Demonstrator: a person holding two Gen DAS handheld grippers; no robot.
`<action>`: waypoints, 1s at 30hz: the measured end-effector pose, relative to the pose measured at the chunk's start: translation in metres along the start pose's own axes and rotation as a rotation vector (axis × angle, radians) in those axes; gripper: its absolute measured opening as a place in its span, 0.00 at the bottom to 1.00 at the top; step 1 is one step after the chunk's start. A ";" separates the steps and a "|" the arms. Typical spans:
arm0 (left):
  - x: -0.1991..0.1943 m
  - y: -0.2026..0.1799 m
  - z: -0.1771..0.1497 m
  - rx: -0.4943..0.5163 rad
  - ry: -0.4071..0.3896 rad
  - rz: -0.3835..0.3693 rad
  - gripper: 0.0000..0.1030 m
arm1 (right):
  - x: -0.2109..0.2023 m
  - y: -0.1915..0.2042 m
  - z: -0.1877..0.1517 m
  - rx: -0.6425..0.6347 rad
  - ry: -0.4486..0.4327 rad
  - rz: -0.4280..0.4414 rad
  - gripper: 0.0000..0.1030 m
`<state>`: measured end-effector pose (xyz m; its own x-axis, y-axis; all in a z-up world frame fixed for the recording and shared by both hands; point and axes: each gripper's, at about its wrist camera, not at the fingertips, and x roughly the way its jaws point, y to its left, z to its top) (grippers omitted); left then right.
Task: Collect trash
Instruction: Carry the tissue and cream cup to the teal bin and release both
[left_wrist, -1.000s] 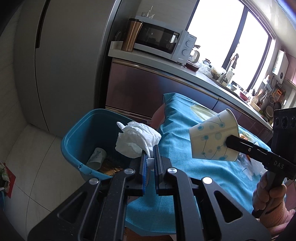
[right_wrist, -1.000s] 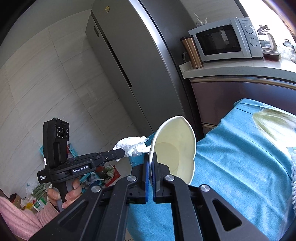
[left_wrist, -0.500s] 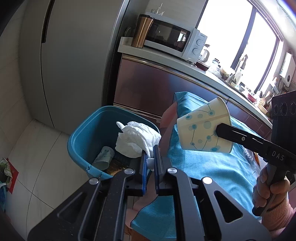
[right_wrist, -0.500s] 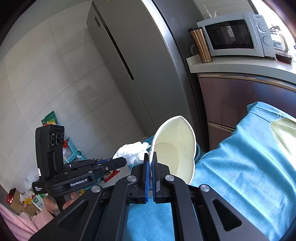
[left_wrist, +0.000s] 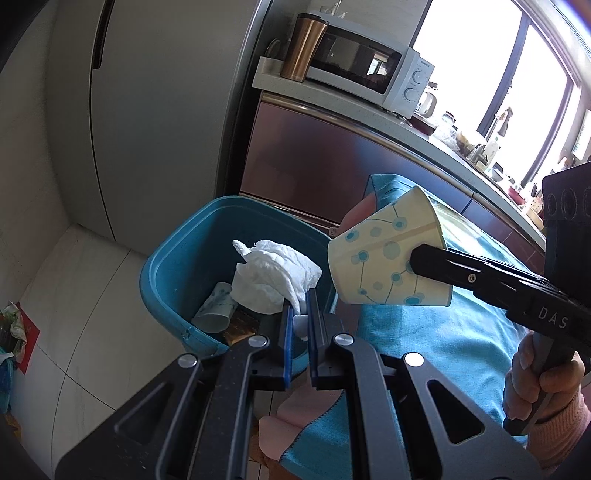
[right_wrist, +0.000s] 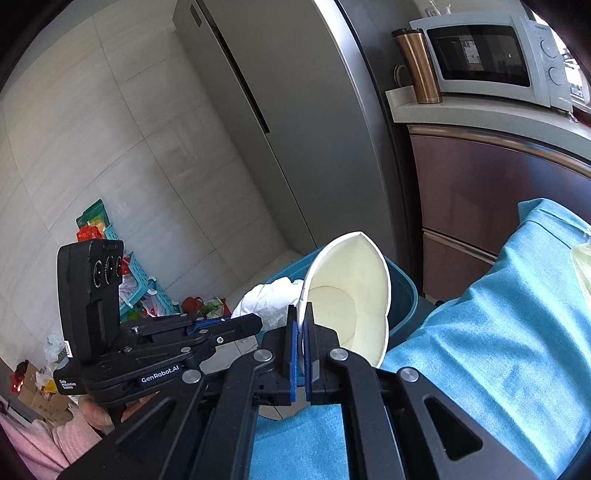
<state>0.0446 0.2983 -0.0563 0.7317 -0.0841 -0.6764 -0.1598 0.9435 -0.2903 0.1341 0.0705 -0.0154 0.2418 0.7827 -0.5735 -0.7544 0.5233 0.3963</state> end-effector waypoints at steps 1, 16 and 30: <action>0.002 0.001 0.000 -0.003 0.005 0.001 0.07 | 0.004 0.000 0.001 0.001 0.007 -0.001 0.02; 0.045 0.013 -0.004 -0.018 0.067 0.034 0.07 | 0.056 -0.007 0.005 0.011 0.121 -0.033 0.02; 0.085 0.022 -0.010 -0.054 0.123 0.059 0.19 | 0.067 -0.023 0.005 0.089 0.137 -0.057 0.07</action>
<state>0.0963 0.3091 -0.1267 0.6338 -0.0705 -0.7703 -0.2385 0.9295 -0.2813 0.1707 0.1126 -0.0590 0.1927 0.7010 -0.6866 -0.6834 0.5980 0.4188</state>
